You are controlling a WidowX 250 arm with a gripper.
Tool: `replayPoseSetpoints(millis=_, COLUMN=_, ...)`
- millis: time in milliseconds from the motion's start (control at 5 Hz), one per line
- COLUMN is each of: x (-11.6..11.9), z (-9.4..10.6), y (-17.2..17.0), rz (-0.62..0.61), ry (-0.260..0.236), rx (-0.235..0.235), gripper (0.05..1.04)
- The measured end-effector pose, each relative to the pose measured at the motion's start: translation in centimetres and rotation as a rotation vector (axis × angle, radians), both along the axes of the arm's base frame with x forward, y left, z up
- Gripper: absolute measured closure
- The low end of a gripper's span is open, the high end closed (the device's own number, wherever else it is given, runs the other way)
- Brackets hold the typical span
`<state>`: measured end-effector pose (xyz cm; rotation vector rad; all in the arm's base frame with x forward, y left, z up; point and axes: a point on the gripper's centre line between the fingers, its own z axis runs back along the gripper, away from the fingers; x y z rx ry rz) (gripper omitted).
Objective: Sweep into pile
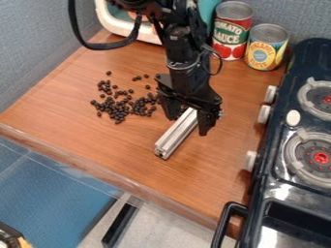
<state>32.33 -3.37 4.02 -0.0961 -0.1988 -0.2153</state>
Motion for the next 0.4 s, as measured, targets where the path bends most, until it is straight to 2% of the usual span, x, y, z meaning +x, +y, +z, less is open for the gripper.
replayPoseSetpoints(millis=200, x=-0.28, z=-0.77, y=0.11, rz=0.006, ry=0.027, rx=0.003, gripper=0.423)
replayPoseSetpoints(millis=400, x=0.09, z=-1.03, y=0.78, rz=0.043, ry=0.037, rx=0.044, gripper=0.739)
